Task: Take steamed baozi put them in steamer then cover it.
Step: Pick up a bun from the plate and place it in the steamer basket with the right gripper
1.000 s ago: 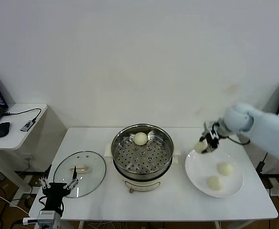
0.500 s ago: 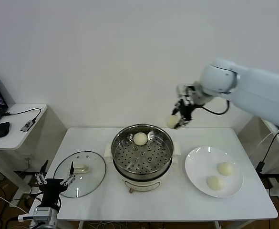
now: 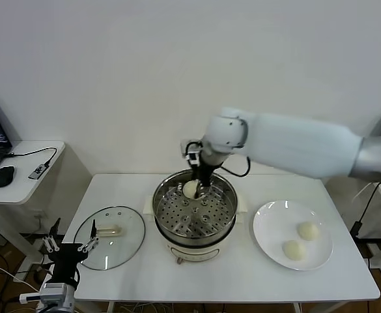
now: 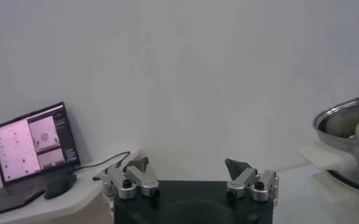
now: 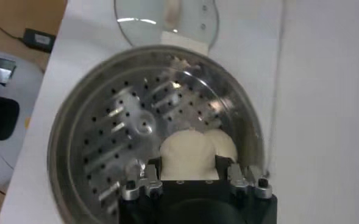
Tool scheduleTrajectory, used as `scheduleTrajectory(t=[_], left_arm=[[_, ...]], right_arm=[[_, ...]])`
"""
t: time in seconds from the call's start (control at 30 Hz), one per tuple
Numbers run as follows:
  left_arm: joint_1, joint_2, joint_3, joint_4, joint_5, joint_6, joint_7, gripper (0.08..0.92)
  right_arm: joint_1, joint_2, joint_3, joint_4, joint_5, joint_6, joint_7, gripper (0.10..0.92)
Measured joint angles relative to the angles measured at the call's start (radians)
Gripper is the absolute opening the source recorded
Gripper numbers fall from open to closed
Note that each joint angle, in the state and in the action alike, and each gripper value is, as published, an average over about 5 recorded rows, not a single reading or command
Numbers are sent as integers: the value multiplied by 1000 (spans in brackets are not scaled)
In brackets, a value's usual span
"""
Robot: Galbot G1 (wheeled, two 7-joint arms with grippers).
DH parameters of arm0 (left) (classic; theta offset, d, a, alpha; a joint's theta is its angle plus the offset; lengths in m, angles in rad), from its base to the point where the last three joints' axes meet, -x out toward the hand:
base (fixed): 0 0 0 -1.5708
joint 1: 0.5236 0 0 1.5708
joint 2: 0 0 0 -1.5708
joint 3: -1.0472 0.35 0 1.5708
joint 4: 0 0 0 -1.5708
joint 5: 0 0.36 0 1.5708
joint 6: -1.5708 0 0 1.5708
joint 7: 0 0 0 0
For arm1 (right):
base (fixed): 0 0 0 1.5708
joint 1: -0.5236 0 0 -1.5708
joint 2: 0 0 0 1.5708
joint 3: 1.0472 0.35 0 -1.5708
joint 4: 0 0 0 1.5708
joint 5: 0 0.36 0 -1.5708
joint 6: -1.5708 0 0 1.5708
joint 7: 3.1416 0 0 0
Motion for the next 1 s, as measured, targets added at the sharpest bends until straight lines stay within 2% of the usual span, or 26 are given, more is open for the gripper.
scheduleTrajectory(t=[0.77,0.87,1.0], left_arm=[[-4,-3,0,4,1,-7,-2,823],[-4,-3,0,6,2,-7,-2,823],[-5,0,4,6,5,-7,-1,823]], right_arm=[[-136,158,29,-156,-40,-9,63,567],[-137,159,30,-158,-48,-8,60,618],[-129,149,31,-150,-64,-2,41,735]])
